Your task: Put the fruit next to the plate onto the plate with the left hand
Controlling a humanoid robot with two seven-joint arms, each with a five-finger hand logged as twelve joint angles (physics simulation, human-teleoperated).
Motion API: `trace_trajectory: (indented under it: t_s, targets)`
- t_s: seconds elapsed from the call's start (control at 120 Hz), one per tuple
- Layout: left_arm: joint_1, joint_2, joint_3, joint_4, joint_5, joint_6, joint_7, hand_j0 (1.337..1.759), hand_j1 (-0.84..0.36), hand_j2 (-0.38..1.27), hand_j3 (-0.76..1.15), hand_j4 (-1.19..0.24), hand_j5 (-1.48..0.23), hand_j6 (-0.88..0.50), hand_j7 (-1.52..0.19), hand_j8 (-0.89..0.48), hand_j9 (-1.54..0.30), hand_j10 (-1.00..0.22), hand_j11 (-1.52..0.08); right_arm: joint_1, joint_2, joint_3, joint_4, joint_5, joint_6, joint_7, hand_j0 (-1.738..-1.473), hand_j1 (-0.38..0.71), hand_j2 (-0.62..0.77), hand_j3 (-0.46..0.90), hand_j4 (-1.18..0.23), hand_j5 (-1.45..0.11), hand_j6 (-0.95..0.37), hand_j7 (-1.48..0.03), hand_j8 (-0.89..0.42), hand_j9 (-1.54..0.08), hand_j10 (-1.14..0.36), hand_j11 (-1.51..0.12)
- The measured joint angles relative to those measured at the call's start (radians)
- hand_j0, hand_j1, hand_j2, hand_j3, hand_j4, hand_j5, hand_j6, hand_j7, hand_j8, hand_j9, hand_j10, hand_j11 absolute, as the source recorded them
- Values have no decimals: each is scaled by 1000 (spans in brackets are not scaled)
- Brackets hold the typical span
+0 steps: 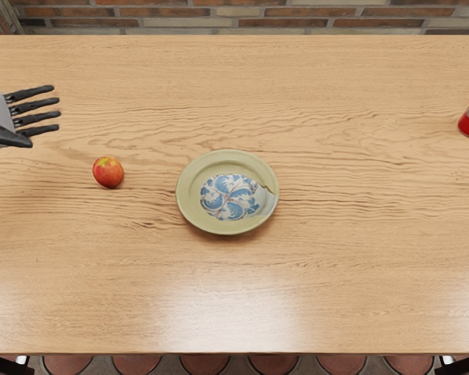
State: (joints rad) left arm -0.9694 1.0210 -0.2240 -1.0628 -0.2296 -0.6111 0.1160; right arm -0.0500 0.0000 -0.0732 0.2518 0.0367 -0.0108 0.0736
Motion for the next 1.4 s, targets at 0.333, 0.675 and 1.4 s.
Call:
trace_trajectory:
  t_s: [0.333,0.675,1.4]
  targets:
    - [-184,-104,-5,1,203,0,242,1658,349,1,0,2,0,2,0,2,0,2,0,1,0,3,-6,0,-1,0,-1658,-335,-2,0,-11,-15,-11,-15,-11,-15,-11,-15]
    - [-376,-199,-7,-126,487,10,485,1658,345,0,0,-5,-5,-5,-5,-5,-5,-4,-5,1,0,4,-7,0,-1,0,-1658,-335,-2,0,-11,-15,-11,-15,-11,-15,-11,-15]
    - [-319,-398,161,-292,1159,504,495,1658,282,13,0,-60,-74,-61,-74,-61,-74,-60,-74,1,0,4,-7,0,-1,0,-1658,-335,-2,0,-11,-15,-11,-15,-11,-15,-11,-15]
